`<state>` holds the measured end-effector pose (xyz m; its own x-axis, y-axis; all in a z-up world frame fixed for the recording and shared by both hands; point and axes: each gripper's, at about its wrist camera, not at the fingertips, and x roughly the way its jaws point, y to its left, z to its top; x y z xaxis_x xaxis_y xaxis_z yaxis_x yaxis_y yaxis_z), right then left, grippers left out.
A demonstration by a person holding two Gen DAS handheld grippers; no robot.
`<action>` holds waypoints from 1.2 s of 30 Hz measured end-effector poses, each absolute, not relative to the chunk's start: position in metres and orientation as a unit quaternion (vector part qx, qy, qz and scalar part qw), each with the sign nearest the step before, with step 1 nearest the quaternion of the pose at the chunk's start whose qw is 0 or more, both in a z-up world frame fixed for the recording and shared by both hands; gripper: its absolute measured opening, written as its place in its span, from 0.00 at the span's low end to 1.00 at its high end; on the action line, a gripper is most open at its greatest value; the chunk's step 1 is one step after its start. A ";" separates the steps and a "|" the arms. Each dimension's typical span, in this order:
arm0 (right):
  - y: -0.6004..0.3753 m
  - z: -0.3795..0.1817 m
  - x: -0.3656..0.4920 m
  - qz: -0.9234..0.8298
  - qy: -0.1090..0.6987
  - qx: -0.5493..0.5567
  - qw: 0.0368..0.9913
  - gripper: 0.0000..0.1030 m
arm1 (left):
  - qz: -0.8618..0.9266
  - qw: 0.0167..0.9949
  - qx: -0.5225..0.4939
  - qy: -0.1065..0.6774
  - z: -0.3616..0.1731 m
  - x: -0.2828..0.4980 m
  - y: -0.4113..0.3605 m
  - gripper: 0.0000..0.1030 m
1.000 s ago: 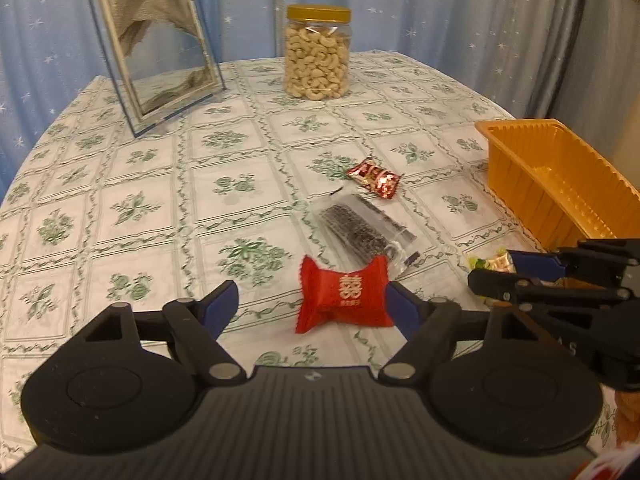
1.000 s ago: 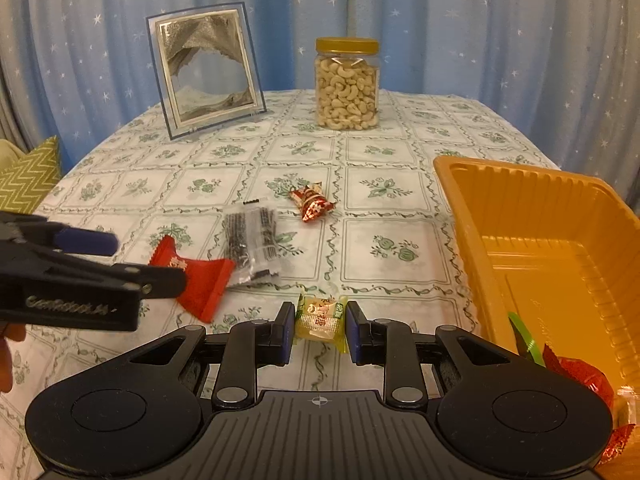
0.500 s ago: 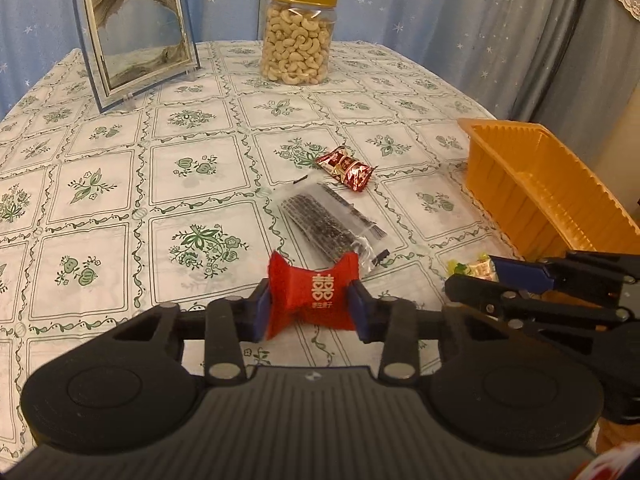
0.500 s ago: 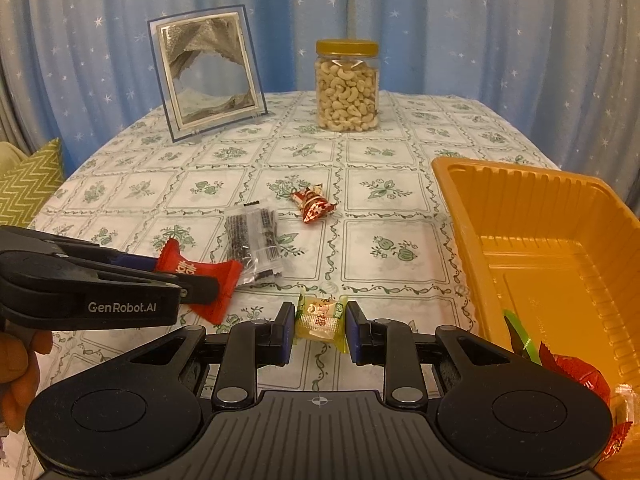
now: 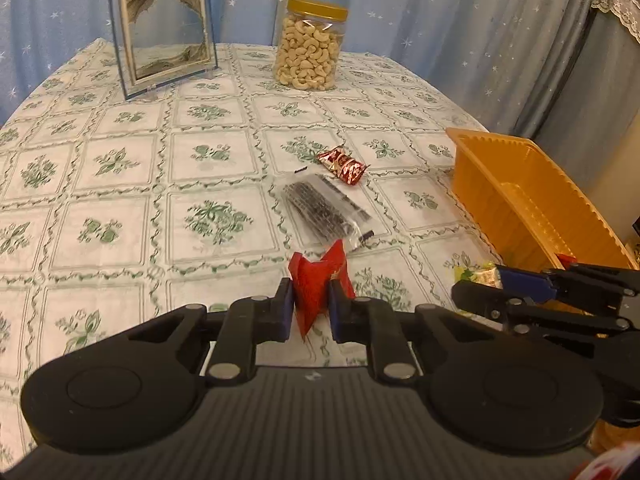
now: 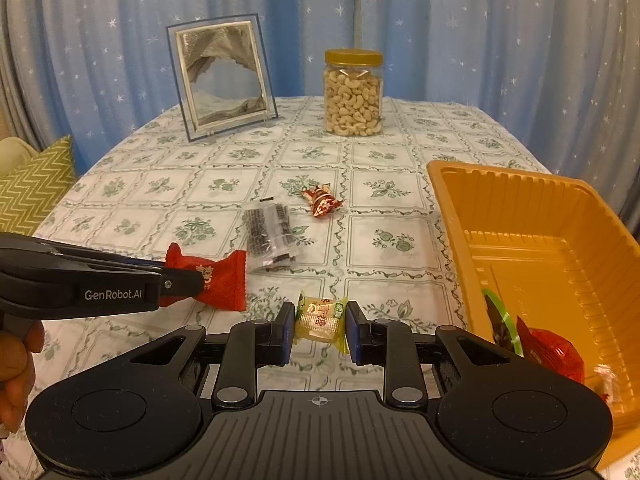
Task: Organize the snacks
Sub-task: 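Carry the red packet and yellow-green candy toward the orange tray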
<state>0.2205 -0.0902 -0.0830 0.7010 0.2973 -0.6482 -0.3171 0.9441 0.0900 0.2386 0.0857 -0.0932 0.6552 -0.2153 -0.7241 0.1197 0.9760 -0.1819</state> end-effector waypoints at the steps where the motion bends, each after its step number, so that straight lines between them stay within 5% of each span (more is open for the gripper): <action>1: -0.091 -0.082 0.218 0.167 0.349 -0.015 0.922 0.26 | -0.090 0.908 -0.061 0.405 -0.093 0.235 0.086 0.15; 20: -0.111 -0.056 0.161 0.171 0.339 -0.012 0.925 0.26 | -0.048 0.904 -0.104 0.412 -0.080 0.163 0.081 0.12; 23: -0.113 -0.056 0.155 0.171 0.342 -0.011 0.924 0.26 | -0.039 0.901 -0.098 0.420 -0.086 0.159 0.081 0.16; 27: -0.113 -0.059 0.154 0.171 0.345 -0.010 0.923 0.26 | -0.036 0.899 -0.103 0.424 -0.094 0.163 0.084 0.34; 36: -0.113 -0.070 0.165 0.165 0.355 -0.010 0.920 0.26 | -0.041 0.898 -0.101 0.426 -0.108 0.180 0.084 0.33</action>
<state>0.1653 -0.1127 -0.0700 0.6932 0.2972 -0.6566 -0.3107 0.9452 0.0998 0.1795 0.0837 -0.1076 0.6338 -0.1599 -0.7568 -0.0125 0.9762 -0.2167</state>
